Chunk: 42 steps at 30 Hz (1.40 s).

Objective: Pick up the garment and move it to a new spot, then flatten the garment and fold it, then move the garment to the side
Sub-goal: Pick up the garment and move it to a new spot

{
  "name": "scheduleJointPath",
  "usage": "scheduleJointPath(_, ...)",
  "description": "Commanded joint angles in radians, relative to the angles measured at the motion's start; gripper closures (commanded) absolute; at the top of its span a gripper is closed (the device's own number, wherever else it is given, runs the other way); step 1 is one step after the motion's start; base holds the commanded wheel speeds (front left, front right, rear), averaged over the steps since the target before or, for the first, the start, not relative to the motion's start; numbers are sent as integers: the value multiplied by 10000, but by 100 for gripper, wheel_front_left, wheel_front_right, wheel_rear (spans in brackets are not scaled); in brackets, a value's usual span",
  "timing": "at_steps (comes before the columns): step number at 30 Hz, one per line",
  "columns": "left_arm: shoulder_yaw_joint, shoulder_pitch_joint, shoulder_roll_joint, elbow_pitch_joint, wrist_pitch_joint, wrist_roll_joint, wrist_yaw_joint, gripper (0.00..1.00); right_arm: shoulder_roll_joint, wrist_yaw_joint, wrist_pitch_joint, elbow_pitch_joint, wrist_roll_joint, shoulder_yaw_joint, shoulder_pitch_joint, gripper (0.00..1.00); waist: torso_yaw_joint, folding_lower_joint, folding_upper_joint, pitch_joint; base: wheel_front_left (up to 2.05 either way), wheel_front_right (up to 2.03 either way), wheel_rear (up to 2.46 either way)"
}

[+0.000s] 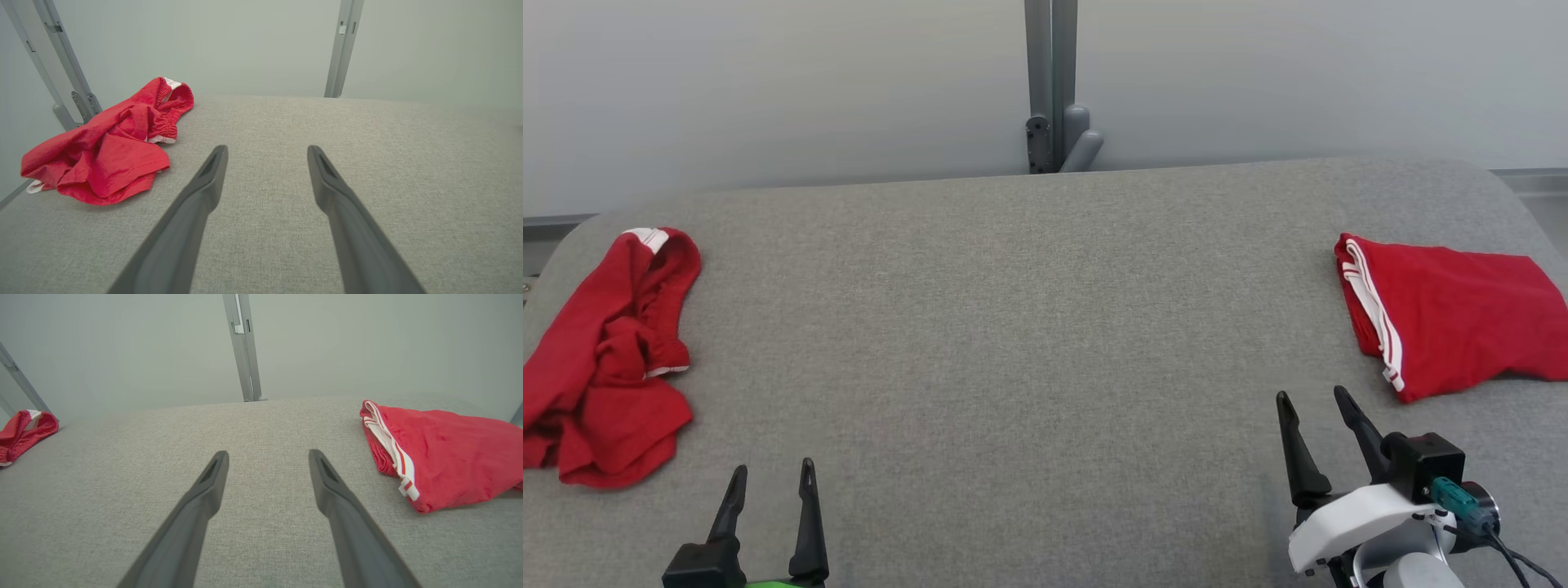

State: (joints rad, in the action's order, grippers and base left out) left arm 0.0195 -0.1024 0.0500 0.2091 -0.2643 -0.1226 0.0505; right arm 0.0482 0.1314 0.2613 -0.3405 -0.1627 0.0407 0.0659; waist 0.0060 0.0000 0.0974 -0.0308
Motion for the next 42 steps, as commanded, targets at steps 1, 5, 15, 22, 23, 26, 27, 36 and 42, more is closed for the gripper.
scheduleJointPath(1, 46, 18, 14, 16, 5, -60, -77, 0, 20, -16, 15, 50, -63, 19, -119, 0, 320, 0, 0, -134, 0, 0, 0)
scheduleJointPath(5, 226, 111, 18, 47, 5, -105, -53, 0, 19, -16, 15, 75, -127, 215, -79, 0, 1028, 0, 0, -322, 0, 0, 0)
scheduleJointPath(15, 836, 340, 18, -91, 6, -227, 25, 0, 19, -16, 13, 248, -261, 572, 65, 0, 3420, 0, 0, -693, 0, 0, 0)
scheduleJointPath(22, 985, 379, 18, 56, 6, -184, 85, 0, 22, -16, 15, 259, -418, 939, 220, 0, 4803, 0, 0, -855, 0, 0, 0)
scheduleJointPath(23, 970, 383, 21, 84, 6, -204, 91, 0, 27, -16, 15, 256, -405, 954, 210, 0, 5024, 0, 0, -872, 0, 0, 0)
scheduleJointPath(26, 1134, 203, 20, -1, 6, -372, -53, 0, 20, -14, 15, 161, -392, 1400, 523, 0, 5236, 0, 0, -1049, 0, 0, 0)
scheduleJointPath(27, 1184, 160, 18, -35, 6, -434, -109, 0, 20, -14, 15, 105, -361, 1523, 609, 0, 5266, 0, 0, -1102, 0, 0, 0)
scheduleJointPath(36, 1177, -39, 20, 0, 6, -939, -15, 0, 28, -14, 15, -227, -423, 1854, 977, 0, 5319, 0, 0, -1209, 0, 0, 0)
scheduleJointPath(42, 1181, 708, 30, 621, 6, -1041, 495, 0, 25, -14, 15, 7, -286, 1474, 654, 0, 5069, 0, 0, -1363, 0, 0, 0)
